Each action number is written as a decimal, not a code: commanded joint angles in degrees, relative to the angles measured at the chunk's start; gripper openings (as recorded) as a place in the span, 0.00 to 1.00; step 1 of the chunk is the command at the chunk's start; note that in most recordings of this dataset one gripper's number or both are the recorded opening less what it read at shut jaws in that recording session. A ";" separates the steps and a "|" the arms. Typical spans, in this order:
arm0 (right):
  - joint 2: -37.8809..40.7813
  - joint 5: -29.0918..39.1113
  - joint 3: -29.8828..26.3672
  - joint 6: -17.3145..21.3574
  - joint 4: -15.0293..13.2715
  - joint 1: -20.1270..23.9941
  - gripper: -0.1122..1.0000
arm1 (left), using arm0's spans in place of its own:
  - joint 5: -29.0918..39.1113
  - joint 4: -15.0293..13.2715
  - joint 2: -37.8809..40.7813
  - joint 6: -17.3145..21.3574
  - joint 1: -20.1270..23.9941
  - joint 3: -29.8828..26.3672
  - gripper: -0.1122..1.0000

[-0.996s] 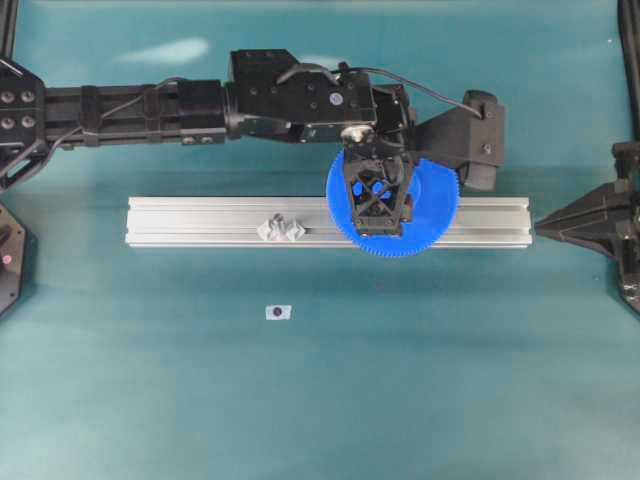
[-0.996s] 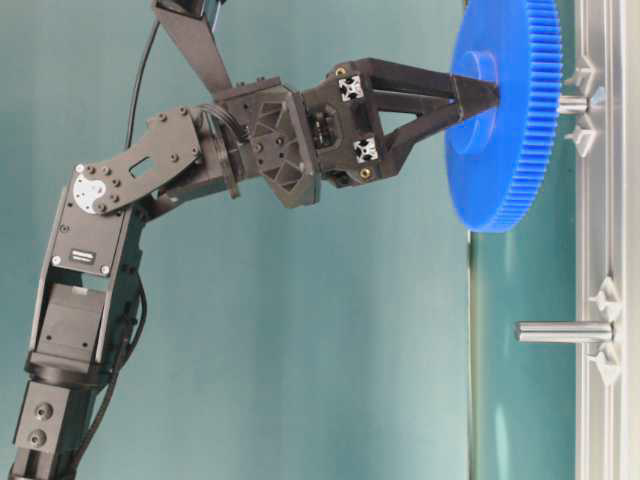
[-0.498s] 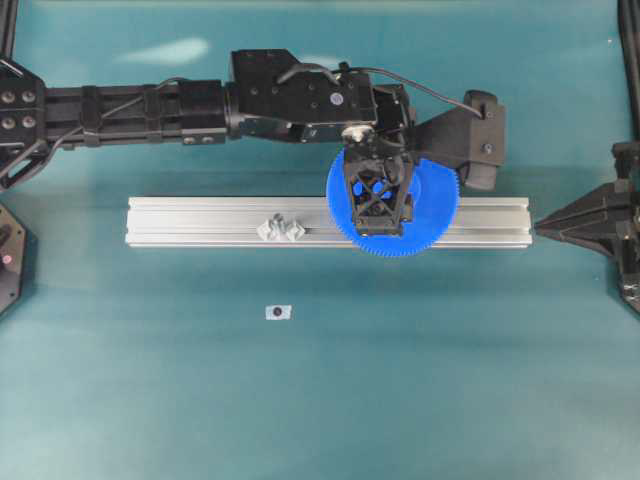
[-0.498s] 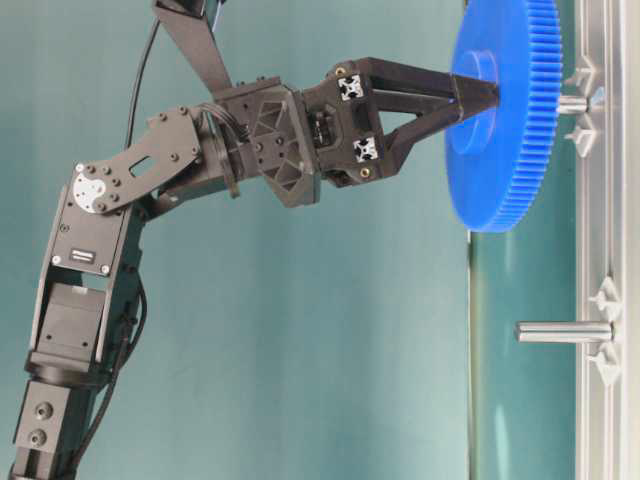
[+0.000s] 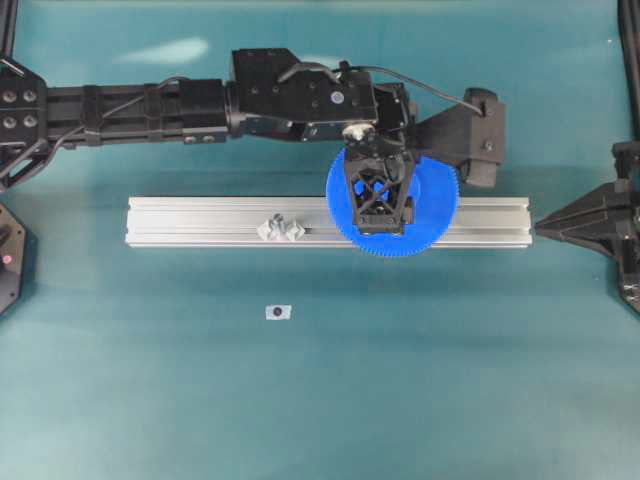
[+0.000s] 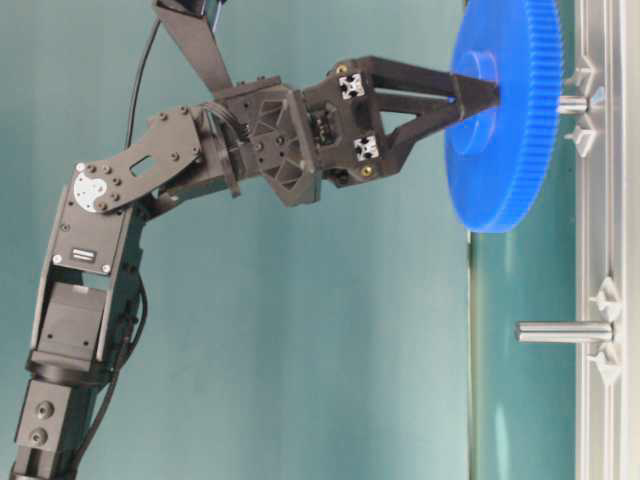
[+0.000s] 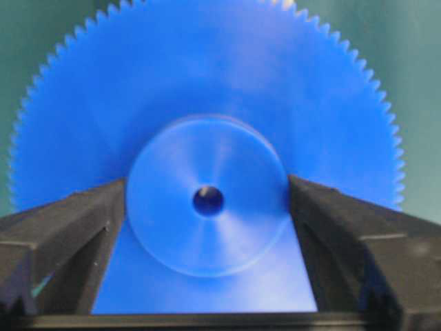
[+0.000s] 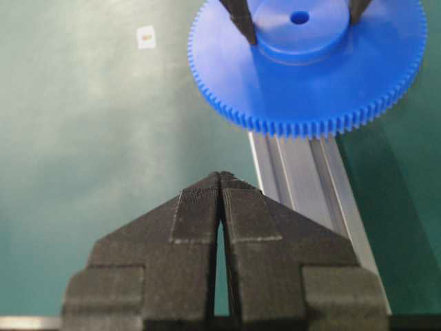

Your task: Insert the large gear onto the shaft.

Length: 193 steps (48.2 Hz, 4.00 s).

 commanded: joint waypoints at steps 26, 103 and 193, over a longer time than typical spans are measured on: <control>0.44 -0.26 -0.62 1.58 0.00 -0.09 0.15 | 3.16 0.35 -0.79 -0.53 -0.70 -4.48 0.93; 0.26 -0.26 -0.62 1.58 0.00 0.00 0.15 | 3.34 0.44 -6.68 -8.96 -5.36 -0.62 0.93; 0.26 -0.35 -0.44 1.58 0.00 -0.09 0.15 | -15.21 0.44 -18.98 -12.92 -5.27 16.08 0.93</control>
